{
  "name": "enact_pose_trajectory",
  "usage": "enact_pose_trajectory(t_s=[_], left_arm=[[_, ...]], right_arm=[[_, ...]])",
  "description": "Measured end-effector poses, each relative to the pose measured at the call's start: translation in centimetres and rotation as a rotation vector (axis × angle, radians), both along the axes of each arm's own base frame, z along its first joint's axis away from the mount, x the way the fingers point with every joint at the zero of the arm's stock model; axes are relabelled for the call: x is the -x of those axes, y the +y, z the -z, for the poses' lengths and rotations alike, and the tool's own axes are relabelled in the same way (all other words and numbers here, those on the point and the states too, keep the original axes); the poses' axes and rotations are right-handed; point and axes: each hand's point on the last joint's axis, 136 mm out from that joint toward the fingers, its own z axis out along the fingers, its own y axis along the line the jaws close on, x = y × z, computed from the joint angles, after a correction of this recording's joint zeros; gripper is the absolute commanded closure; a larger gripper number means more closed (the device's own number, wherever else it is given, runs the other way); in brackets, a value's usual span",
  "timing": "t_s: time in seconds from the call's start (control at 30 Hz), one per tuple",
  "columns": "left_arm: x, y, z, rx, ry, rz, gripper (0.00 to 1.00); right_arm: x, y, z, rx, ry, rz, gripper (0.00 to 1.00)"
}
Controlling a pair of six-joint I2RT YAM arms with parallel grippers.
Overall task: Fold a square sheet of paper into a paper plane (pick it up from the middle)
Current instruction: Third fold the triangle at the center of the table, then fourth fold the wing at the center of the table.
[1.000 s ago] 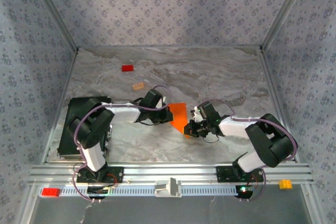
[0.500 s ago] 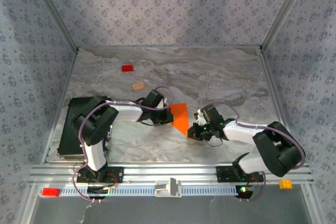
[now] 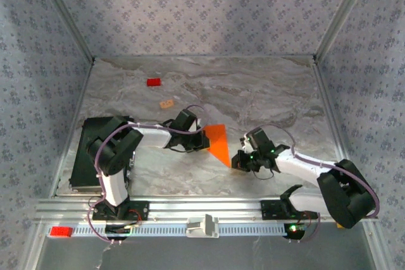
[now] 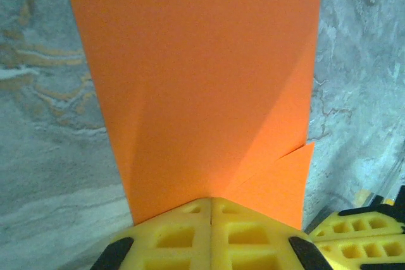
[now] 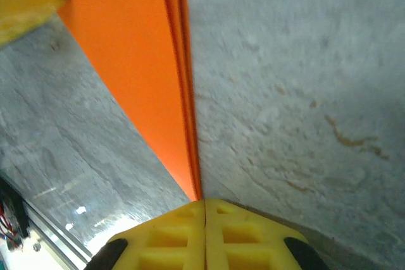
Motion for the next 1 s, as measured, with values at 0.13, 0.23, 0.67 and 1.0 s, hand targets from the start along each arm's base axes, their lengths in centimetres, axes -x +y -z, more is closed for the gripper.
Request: enact_pose_trajectory(t_s=[0.13,0.23,0.67,1.0], left_arm=[[0.6,0.3,-0.2,-0.001,-0.019,-0.027,0.85],[1.2,0.5,-0.7,-0.007,-0.033,-0.042,0.79],[-0.2,1.2,-3.2,0.003,-0.108,-0.097,0.69],[-0.8,2.4,-2.7,-0.010,-0.088,-0.125,0.67]], right_arm=[[-2.7,0.7,-1.9,0.012,-0.068,0.008,0.76],[-4.1,1.2,-2.1,0.022,-0.075,0.011,0.70],[-6.5,2.6,-1.1,0.033,-0.061,-0.003,0.76],[-6.7,2.7,-1.0,0.023,-0.056,-0.005,0.83]])
